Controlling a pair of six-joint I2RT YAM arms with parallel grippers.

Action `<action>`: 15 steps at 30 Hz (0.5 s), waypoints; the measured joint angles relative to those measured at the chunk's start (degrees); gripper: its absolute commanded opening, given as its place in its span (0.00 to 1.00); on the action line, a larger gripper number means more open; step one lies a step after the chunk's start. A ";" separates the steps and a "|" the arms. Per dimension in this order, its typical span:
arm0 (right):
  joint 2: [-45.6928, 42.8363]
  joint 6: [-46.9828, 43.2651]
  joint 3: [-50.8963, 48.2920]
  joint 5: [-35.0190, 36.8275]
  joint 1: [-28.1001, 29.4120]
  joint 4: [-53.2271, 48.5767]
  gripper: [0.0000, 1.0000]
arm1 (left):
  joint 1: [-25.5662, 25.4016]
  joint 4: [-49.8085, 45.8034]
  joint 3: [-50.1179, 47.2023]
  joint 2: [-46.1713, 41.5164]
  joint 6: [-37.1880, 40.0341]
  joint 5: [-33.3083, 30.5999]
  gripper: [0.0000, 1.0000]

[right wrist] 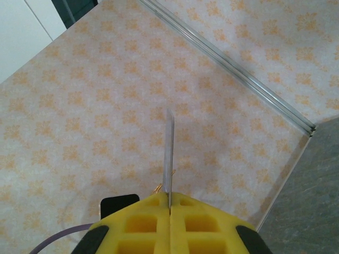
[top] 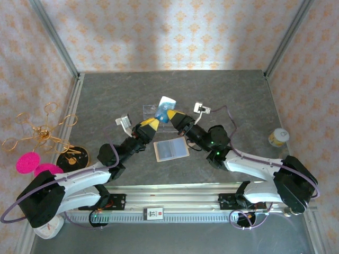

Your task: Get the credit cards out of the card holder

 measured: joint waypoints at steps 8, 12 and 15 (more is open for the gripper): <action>0.83 0.11 0.00 -0.04 0.26 0.07 0.00 | 0.00 -0.07 0.02 0.48 -0.02 -0.11 0.20; 1.09 0.44 0.00 -0.28 0.37 0.04 0.00 | 0.24 -1.01 0.00 0.46 0.52 -0.68 0.14; 1.20 0.42 0.00 -0.87 0.37 -0.76 0.00 | 0.26 -2.62 0.02 0.42 1.14 -1.20 0.13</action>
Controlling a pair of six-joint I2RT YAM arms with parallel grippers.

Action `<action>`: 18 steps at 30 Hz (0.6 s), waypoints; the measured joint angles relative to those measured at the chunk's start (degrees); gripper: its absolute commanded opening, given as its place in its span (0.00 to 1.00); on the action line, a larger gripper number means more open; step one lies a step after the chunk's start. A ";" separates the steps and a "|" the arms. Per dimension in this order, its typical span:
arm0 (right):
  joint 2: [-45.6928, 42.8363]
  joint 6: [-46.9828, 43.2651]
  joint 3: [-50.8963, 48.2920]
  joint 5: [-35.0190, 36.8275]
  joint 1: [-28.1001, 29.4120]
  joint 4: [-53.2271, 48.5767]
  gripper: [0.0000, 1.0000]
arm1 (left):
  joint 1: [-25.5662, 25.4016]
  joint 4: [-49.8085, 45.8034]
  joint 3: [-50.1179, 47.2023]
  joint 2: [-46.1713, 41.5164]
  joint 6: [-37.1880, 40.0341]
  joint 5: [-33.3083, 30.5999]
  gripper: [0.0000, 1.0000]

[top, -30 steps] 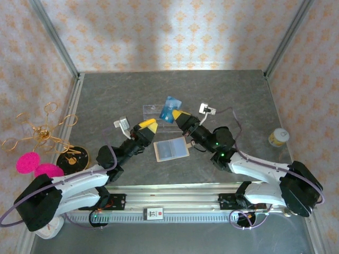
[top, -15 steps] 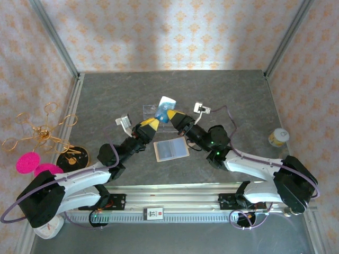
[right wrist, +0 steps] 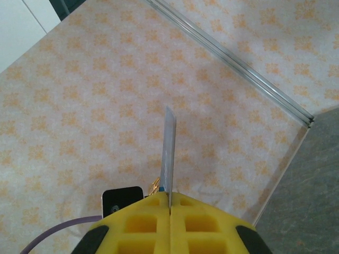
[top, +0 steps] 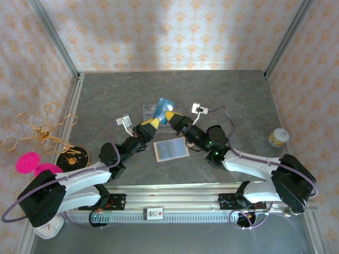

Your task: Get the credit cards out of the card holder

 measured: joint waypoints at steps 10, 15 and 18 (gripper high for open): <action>-1.31 0.00 -2.62 -0.66 0.26 -1.95 0.00 | 0.02 -3.54 1.42 0.35 -0.11 -0.57 0.11; -1.97 -0.28 -2.40 -0.68 0.37 -3.45 0.01 | 0.07 -3.54 1.42 0.94 -0.83 -0.92 0.00; -3.85 -1.14 -2.36 0.22 -0.42 -6.97 0.13 | 0.11 -8.20 3.74 0.96 0.44 -0.61 0.00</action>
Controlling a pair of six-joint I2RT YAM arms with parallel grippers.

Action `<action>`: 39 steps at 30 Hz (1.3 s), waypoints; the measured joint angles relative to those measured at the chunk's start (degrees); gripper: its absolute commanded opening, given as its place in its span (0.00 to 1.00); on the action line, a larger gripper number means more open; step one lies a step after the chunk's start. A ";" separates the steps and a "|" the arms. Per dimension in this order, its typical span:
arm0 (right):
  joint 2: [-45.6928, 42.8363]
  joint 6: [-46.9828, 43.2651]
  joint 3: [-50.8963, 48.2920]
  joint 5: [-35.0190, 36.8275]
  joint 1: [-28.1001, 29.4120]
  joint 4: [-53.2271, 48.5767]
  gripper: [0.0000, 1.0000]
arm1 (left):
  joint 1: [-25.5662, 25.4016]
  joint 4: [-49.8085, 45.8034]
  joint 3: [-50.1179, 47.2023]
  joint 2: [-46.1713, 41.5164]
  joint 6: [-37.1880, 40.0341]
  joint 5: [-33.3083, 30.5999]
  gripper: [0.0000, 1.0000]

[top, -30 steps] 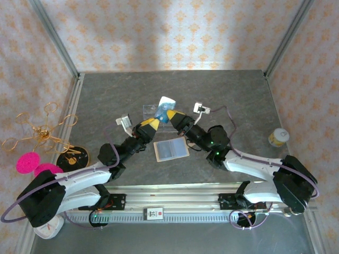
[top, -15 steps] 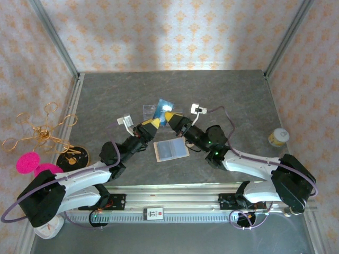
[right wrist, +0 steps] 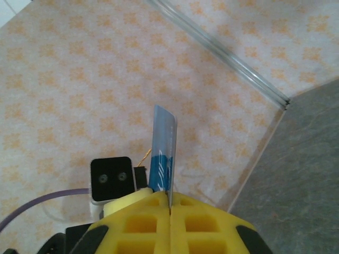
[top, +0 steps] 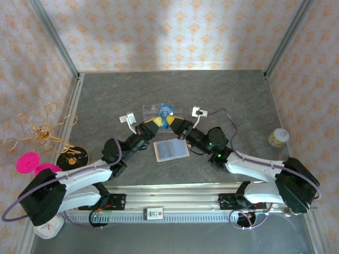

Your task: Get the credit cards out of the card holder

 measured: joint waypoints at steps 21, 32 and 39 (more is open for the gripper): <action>-22.34 -15.04 -7.02 -8.59 -17.35 -38.77 0.16 | 10.60 -64.78 41.16 13.94 62.62 16.59 0.00; -21.09 -17.42 -7.02 -10.84 -24.65 -43.45 0.16 | 17.97 -81.81 57.90 32.28 83.08 29.66 0.00; -15.54 -17.42 -6.01 -12.02 -27.56 -44.04 0.16 | 19.61 -90.55 67.17 42.71 92.59 32.63 0.00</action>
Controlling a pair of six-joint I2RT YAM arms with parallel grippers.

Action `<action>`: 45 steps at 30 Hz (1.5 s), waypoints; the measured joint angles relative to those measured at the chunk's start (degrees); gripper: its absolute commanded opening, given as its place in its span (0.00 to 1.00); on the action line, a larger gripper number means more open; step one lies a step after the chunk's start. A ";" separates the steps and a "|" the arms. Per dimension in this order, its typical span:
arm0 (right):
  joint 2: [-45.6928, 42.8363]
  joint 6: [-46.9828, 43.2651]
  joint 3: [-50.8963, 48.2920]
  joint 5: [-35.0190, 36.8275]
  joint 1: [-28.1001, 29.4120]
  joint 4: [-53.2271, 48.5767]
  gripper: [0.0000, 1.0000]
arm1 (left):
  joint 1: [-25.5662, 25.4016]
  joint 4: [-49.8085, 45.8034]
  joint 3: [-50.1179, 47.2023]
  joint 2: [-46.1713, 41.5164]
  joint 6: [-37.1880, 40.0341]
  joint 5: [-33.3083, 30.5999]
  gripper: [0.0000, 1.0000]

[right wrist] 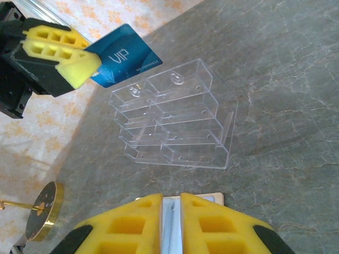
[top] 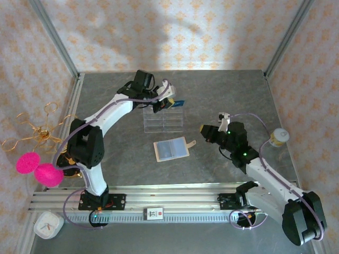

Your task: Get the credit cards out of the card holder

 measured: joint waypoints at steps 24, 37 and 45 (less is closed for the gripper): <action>4.11 -0.61 3.98 0.22 -1.36 -0.74 0.16 | 1.99 -3.58 6.08 9.07 4.00 2.80 0.00; 4.11 -1.03 4.11 0.24 -1.36 -0.96 0.16 | 2.40 -2.38 8.90 10.05 2.54 3.65 0.00; 4.11 -1.31 4.74 0.26 -1.42 -1.38 0.16 | 2.54 -3.08 9.68 12.46 2.91 3.67 0.00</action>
